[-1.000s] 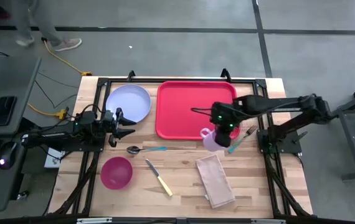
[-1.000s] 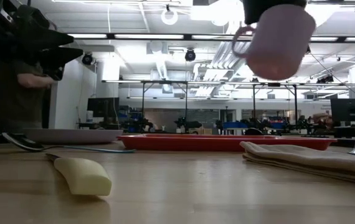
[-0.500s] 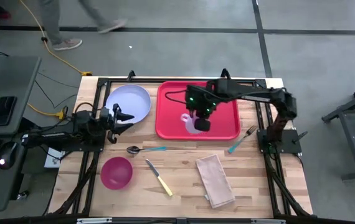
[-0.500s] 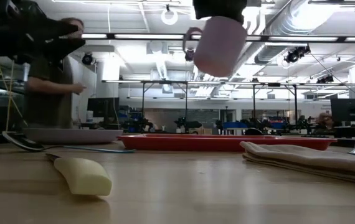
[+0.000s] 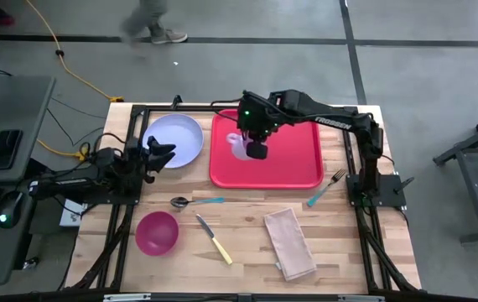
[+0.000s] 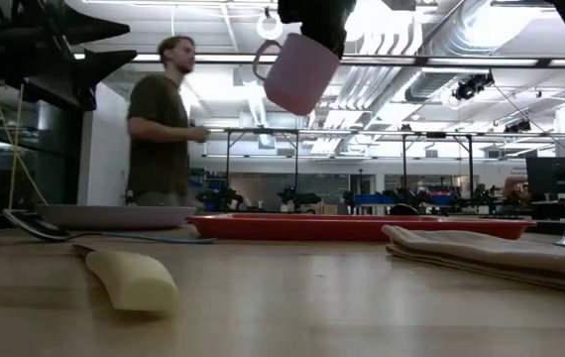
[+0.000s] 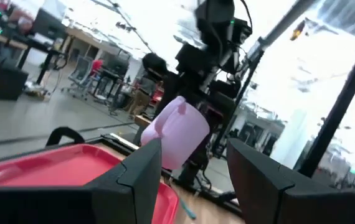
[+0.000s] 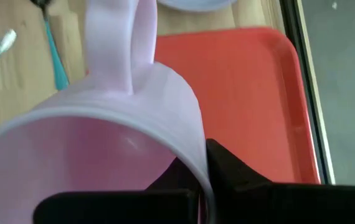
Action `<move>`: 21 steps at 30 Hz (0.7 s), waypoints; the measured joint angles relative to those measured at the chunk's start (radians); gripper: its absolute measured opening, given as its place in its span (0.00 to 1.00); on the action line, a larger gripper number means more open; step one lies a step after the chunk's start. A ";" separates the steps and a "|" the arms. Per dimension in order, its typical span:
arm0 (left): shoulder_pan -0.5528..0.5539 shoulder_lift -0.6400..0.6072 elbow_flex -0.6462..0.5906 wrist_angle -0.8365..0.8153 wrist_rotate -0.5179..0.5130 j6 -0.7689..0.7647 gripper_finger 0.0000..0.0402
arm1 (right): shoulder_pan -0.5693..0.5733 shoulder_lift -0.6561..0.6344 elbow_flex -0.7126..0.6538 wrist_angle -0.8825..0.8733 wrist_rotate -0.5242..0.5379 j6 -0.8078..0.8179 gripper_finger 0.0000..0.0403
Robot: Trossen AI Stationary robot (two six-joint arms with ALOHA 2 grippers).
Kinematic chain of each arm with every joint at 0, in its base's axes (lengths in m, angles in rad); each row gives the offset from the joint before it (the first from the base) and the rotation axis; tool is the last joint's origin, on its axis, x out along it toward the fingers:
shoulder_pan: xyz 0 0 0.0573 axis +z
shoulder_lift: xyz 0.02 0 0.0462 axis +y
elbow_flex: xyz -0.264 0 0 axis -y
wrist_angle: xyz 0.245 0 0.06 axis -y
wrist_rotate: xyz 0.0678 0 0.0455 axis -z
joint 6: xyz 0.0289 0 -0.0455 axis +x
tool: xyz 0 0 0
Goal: Set up tray
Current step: Put the pink mug on the red tray
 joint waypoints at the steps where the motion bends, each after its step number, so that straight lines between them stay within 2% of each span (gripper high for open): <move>1: 0.000 0.001 0.000 0.000 -0.005 -0.010 0.53 | -0.003 0.000 -0.001 0.002 -0.001 -0.002 0.00; 7: 0.000 0.046 0.001 0.003 -0.022 -0.028 0.53 | -0.010 0.000 -0.001 0.010 -0.002 -0.015 0.00; 11: 0.000 0.125 0.032 -0.003 -0.023 -0.058 0.53 | -0.012 0.000 -0.001 0.026 -0.017 -0.015 0.00; 16: 0.000 0.292 0.159 -0.005 -0.022 0.012 0.53 | -0.011 0.000 -0.003 0.032 -0.023 -0.015 0.00; 21: 0.000 0.514 0.352 -0.113 -0.007 0.101 0.53 | -0.011 0.000 -0.003 0.029 -0.040 -0.015 0.00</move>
